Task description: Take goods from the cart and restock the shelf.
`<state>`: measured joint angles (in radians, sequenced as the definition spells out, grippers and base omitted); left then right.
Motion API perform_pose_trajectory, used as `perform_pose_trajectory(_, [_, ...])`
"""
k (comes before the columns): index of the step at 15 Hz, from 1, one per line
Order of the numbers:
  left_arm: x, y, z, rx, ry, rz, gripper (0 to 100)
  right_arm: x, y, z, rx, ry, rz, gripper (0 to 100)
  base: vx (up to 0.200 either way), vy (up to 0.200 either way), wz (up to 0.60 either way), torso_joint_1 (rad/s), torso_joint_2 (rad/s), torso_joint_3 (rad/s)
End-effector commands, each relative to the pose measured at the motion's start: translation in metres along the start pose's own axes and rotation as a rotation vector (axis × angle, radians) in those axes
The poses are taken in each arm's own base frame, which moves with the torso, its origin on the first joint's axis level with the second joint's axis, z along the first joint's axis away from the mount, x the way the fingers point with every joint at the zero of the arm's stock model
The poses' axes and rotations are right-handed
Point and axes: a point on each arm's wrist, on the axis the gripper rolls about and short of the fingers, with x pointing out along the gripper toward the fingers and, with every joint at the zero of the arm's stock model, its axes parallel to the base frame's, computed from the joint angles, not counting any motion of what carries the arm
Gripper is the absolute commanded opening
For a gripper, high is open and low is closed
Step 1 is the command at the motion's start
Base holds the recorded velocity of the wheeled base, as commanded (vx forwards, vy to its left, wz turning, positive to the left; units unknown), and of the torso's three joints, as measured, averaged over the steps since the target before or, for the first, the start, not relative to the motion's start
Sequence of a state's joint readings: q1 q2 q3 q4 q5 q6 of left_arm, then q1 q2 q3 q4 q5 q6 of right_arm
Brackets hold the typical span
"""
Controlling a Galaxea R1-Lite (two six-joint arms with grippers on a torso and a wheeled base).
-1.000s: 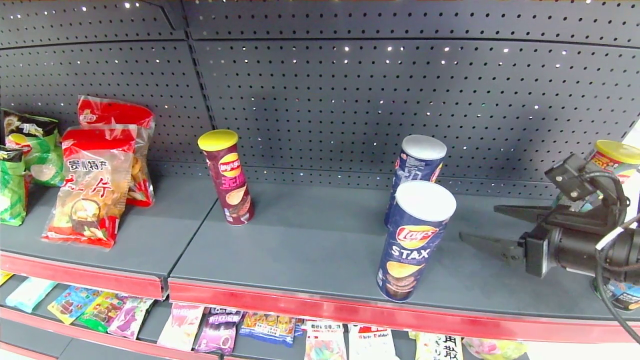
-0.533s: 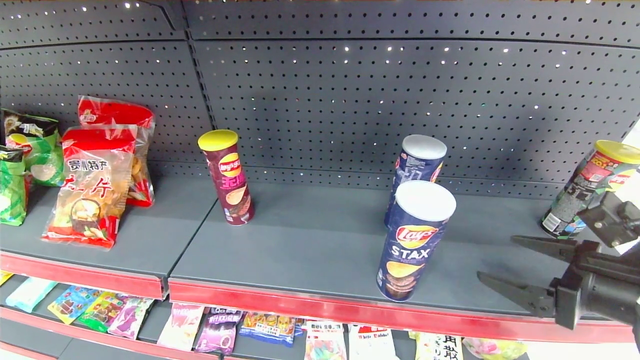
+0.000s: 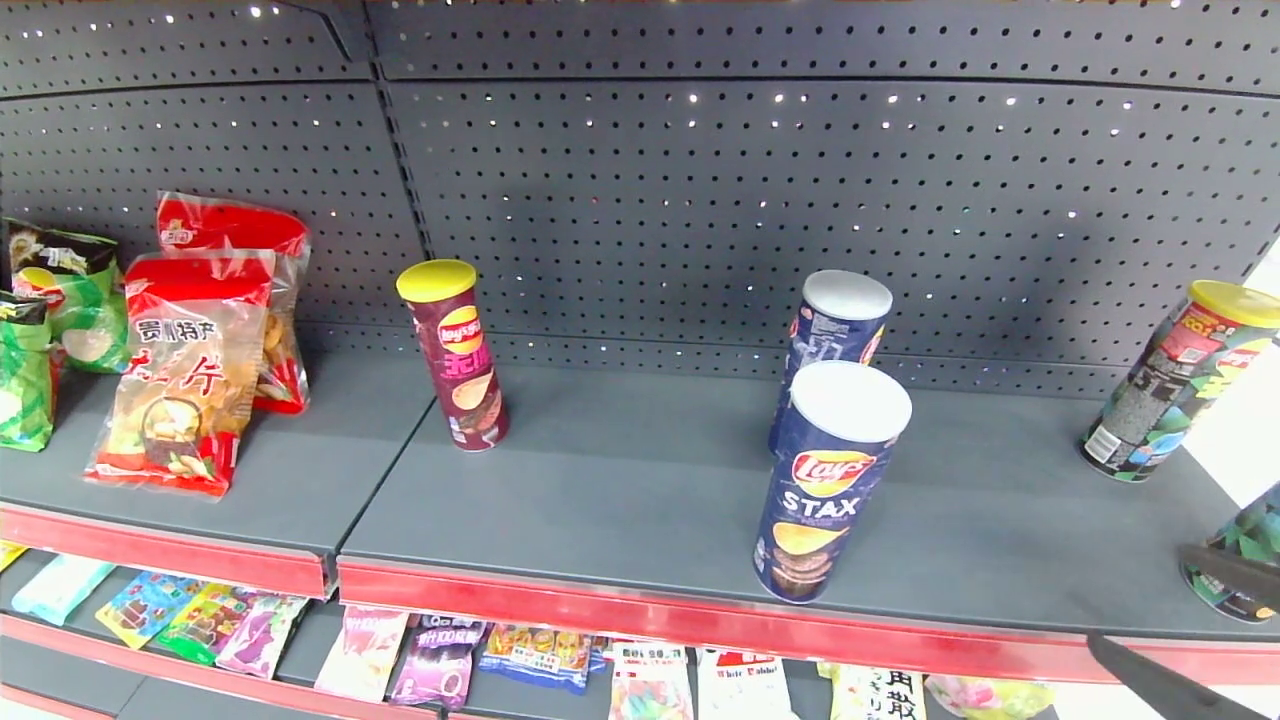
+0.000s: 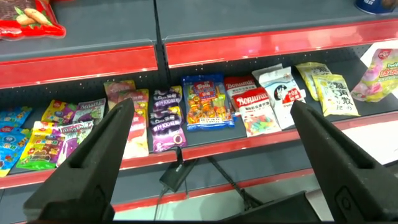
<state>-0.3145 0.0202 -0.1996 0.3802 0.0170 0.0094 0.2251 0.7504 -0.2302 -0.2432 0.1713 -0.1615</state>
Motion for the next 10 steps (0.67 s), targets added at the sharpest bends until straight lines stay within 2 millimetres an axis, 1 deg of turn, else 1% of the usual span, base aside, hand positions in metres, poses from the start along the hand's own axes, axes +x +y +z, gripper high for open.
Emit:
perform_pose_trajectory(1, [0.001, 0.0, 0.001, 0.0, 0.014, 0.0, 100, -0.042, 0.003, 0.004, 0.007, -0.072, -0.156, 100, 0.0, 0.0, 0.0, 0.0, 0.0, 0.0])
perform_pose_trajectory(3, [0.003, 0.0, 0.002, 0.0, 0.038, -0.001, 100, -0.064, 0.004, 0.008, 0.037, -0.001, -0.359, 100, 0.0, 0.0, 0.0, 0.0, 0.0, 0.0])
perform_pose_trajectory(5, [0.004, 0.0, 0.003, 0.002, 0.051, -0.001, 100, -0.083, 0.014, -0.007, 0.047, -0.022, -0.413, 100, 0.0, 0.0, 0.0, 0.0, 0.0, 0.0])
perform_pose_trajectory(6, [0.004, 0.0, 0.003, 0.002, 0.052, -0.001, 100, -0.089, 0.018, -0.014, 0.048, -0.022, -0.432, 100, 0.0, 0.0, 0.0, 0.0, 0.0, 0.0])
perform_pose_trajectory(8, [0.004, 0.0, 0.003, 0.005, 0.049, -0.001, 100, -0.096, 0.022, -0.027, 0.049, -0.039, -0.477, 100, 0.0, 0.0, 0.0, 0.0, 0.0, 0.0])
perform_pose_trajectory(10, [0.003, 0.0, 0.002, 0.003, 0.032, 0.004, 100, -0.101, 0.025, -0.031, 0.044, -0.078, -0.493, 100, 0.0, 0.0, 0.0, 0.0, 0.0, 0.0])
